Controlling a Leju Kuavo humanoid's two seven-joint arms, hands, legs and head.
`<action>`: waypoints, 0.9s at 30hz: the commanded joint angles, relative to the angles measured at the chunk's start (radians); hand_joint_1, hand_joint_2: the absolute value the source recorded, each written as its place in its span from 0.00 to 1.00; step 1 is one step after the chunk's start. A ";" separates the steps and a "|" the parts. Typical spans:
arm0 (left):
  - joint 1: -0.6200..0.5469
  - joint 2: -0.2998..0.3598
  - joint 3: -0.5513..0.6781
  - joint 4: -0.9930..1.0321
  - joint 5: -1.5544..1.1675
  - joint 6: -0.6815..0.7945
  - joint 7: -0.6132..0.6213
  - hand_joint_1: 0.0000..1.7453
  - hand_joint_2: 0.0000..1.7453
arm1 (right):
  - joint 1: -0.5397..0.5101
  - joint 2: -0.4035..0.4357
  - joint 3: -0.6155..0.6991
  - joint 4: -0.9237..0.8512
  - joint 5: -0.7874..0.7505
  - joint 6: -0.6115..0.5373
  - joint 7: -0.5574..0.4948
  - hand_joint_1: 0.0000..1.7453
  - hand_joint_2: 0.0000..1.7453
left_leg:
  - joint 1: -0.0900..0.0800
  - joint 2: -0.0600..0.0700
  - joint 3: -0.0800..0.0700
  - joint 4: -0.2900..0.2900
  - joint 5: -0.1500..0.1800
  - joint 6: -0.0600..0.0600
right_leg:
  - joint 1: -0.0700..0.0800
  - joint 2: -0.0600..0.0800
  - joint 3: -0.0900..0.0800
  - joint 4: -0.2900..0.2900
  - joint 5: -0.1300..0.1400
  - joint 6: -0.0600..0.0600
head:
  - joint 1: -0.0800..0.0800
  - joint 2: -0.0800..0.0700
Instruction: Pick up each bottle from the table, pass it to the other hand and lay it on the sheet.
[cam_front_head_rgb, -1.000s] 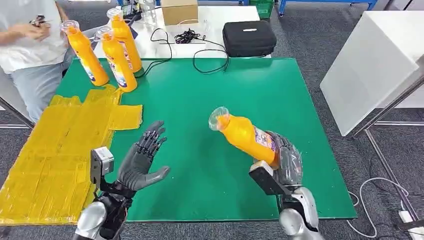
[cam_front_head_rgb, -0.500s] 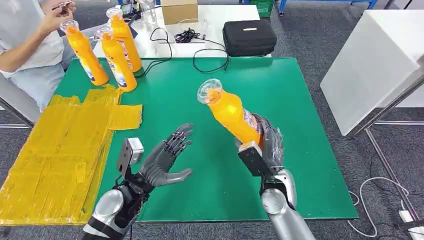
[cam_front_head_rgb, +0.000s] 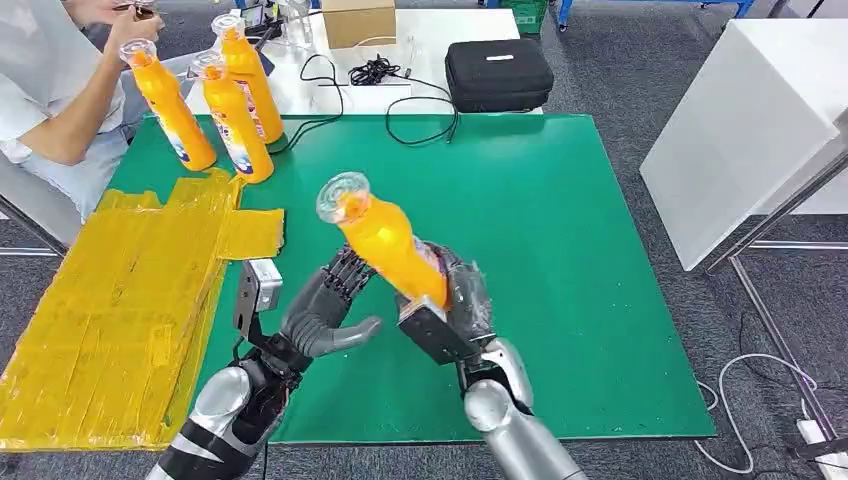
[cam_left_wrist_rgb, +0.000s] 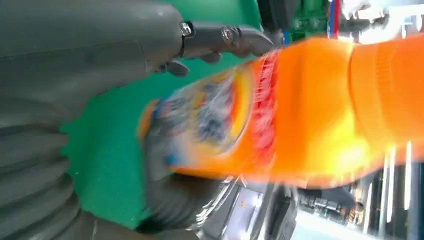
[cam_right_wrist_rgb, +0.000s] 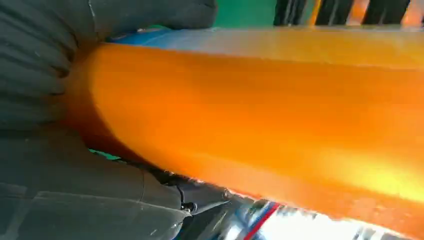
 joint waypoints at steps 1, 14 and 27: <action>-0.072 -0.008 -0.007 0.089 0.014 0.015 -0.005 0.00 1.00 | -0.049 0.040 0.245 0.198 -0.004 0.042 -0.014 1.00 1.00 | 0.001 0.002 0.006 -0.001 -0.002 -0.002 | 0.002 0.001 0.006 -0.001 -0.001 -0.002 | 0.000 0.000; -0.076 -0.028 0.034 0.098 0.062 0.062 -0.019 0.00 1.00 | -0.081 0.032 0.312 0.244 -0.031 0.040 -0.017 0.99 1.00 | 0.001 -0.002 0.004 -0.001 -0.001 -0.002 | 0.001 -0.003 0.005 -0.001 -0.002 -0.002 | 0.000 0.000; -0.053 -0.032 0.037 0.078 0.075 0.092 -0.032 1.00 1.00 | -0.064 0.021 0.284 0.208 -0.043 0.004 -0.001 1.00 1.00 | 0.001 -0.003 0.002 0.000 -0.001 -0.001 | 0.001 -0.004 0.002 -0.001 -0.002 -0.001 | 0.000 0.000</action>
